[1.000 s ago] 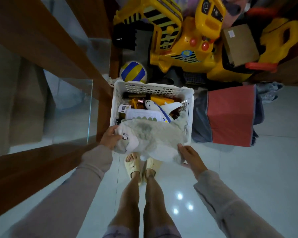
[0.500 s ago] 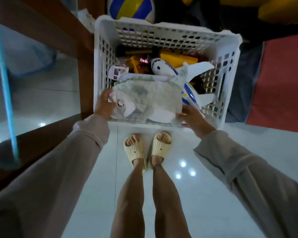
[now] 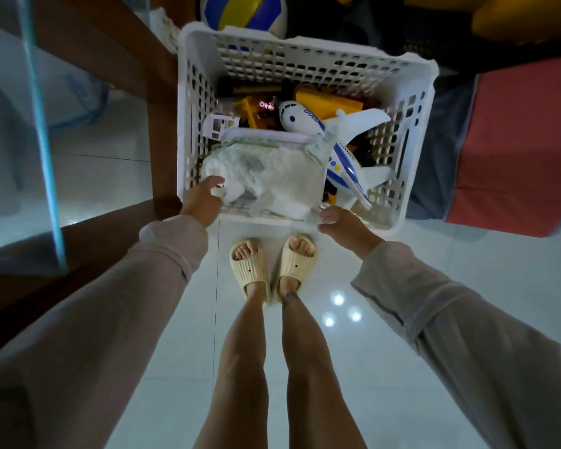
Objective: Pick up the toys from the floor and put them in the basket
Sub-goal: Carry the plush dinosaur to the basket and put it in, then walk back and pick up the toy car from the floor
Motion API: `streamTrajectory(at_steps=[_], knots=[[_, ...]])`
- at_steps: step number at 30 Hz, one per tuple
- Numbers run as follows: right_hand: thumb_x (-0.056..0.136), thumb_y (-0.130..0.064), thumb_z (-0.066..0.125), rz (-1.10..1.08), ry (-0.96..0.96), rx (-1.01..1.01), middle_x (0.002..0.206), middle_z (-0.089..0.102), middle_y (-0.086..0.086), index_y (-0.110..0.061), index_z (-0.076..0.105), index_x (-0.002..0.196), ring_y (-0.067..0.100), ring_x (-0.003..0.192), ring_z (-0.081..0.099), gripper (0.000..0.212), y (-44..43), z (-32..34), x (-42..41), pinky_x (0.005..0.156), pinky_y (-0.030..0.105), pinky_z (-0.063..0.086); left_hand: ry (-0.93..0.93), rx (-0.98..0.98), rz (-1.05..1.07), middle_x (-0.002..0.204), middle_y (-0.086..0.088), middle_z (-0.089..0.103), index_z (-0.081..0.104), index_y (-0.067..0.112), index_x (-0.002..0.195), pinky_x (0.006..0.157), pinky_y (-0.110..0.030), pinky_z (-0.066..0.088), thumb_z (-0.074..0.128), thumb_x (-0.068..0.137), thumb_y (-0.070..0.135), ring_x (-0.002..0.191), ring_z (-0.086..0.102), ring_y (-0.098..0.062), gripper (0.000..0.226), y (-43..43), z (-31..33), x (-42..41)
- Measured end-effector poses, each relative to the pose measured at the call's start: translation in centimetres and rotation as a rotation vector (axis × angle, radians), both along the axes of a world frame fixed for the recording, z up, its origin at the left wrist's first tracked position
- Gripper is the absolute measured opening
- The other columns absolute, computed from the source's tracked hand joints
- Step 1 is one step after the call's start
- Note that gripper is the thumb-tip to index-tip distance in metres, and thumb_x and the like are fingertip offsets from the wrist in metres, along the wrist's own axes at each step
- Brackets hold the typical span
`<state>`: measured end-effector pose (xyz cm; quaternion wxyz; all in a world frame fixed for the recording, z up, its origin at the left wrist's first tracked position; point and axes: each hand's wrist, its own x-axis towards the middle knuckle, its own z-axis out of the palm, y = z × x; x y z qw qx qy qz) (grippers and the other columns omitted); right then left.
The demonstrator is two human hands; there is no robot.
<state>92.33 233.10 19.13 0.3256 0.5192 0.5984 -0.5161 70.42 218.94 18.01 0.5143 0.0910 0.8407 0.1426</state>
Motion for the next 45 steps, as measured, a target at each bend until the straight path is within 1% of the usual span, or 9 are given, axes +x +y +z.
streamTrajectory(at_steps=[9, 15, 19, 22, 35, 38, 40, 43, 45], knots=[[0.087, -0.014, 0.056, -0.127, -0.089, 0.049, 0.125, 0.061, 0.020, -0.003, 0.059, 0.118, 0.034, 0.117, 0.057, 0.032, -2.4, 14.1, 4.5, 0.100, 0.038, 0.043, -0.141, -0.086, 0.038, 0.130, -0.022, 0.058, 0.059, -0.002, 0.120, 0.103, -0.039, 0.042, 0.047, 0.089, -0.003, 0.122, 0.053, -0.038, 0.034, -3.6, 12.9, 6.1], [0.087, -0.008, 0.053, -0.215, -0.082, 0.036, 0.118, 0.065, 0.022, -0.002, 0.062, 0.112, 0.027, 0.090, 0.061, 0.027, -5.1, 22.8, 7.8, 0.074, 0.026, 0.042, -0.160, -0.137, 0.033, 0.121, -0.023, 0.065, 0.063, 0.001, 0.114, 0.093, -0.037, 0.047, 0.048, 0.088, 0.001, 0.114, 0.060, -0.039, 0.030, -7.7, 22.2, 7.2], [0.088, -0.009, 0.054, -0.235, -0.080, 0.041, 0.104, 0.067, 0.019, -0.002, 0.062, 0.109, 0.025, 0.083, 0.060, 0.024, -7.1, 27.2, 10.0, 0.064, 0.022, 0.042, -0.098, -0.188, 0.012, 0.125, -0.021, 0.063, 0.064, 0.002, 0.114, 0.102, -0.039, 0.047, 0.047, 0.091, 0.003, 0.115, 0.058, -0.039, 0.028, -11.1, 26.3, 7.0], [0.089, -0.007, 0.052, -0.290, -0.114, 0.030, 0.095, 0.060, 0.015, -0.007, 0.060, 0.099, 0.026, 0.081, 0.058, 0.014, -8.5, 29.9, 11.9, 0.053, 0.019, 0.036, -0.075, -0.226, -0.050, 0.125, -0.020, 0.063, 0.065, 0.004, 0.113, 0.101, -0.037, 0.047, 0.049, 0.090, 0.006, 0.116, 0.058, -0.037, 0.027, -13.6, 28.7, 7.2], [0.090, 0.000, 0.053, -0.563, -0.057, 0.108, 0.083, 0.059, 0.019, 0.001, 0.060, 0.099, 0.025, 0.064, 0.055, 0.012, -14.4, 33.4, 16.1, 0.047, 0.021, 0.038, -0.101, -0.219, -0.094, 0.125, -0.016, 0.064, 0.066, 0.008, 0.111, 0.102, -0.032, 0.047, 0.049, 0.088, 0.006, 0.118, 0.059, -0.031, 0.028, -18.6, 33.9, 8.5], [0.088, 0.004, 0.054, -0.560, -0.034, 0.172, 0.086, 0.059, 0.020, 0.007, 0.062, 0.106, 0.030, 0.076, 0.054, 0.020, -14.2, 33.1, 16.5, 0.052, 0.026, 0.042, -0.113, -0.110, 0.023, 0.097, -0.019, 0.066, 0.065, 0.007, 0.097, 0.076, -0.032, 0.053, 0.048, 0.088, 0.001, 0.098, 0.065, -0.036, 0.020, -18.6, 34.5, 8.5], [0.089, 0.009, 0.049, -0.588, -0.023, 0.131, 0.076, 0.058, 0.018, 0.006, 0.057, 0.100, 0.029, 0.065, 0.053, 0.014, -13.5, 33.3, 16.3, 0.042, 0.020, 0.045, -0.091, -0.062, 0.106, 0.085, -0.014, 0.062, 0.061, 0.010, 0.090, 0.049, -0.021, 0.044, 0.046, 0.089, 0.001, 0.070, 0.065, -0.026, 0.017, -18.7, 35.0, 8.4], [0.089, 0.009, 0.048, -0.369, -0.085, 0.084, 0.071, 0.056, 0.014, 0.001, 0.055, 0.085, 0.023, 0.057, 0.051, 0.011, -11.5, 33.3, 15.4, 0.040, 0.019, 0.044, -0.124, 0.045, 0.353, 0.062, -0.008, 0.061, 0.058, 0.002, 0.091, 0.029, -0.010, 0.038, 0.044, 0.090, -0.008, 0.030, 0.056, -0.003, 0.017, -19.5, 35.6, 8.7], [0.087, 0.005, 0.050, -0.139, -0.127, 0.062, 0.077, 0.057, 0.013, -0.003, 0.056, 0.075, 0.019, 0.058, 0.054, 0.015, -9.8, 33.1, 14.3, 0.049, 0.022, 0.043, -0.136, 0.079, 0.500, 0.059, -0.007, 0.059, 0.057, 0.002, 0.091, 0.026, -0.006, 0.034, 0.043, 0.091, -0.009, 0.024, 0.052, -0.001, 0.018, -20.4, 35.8, 9.4]])
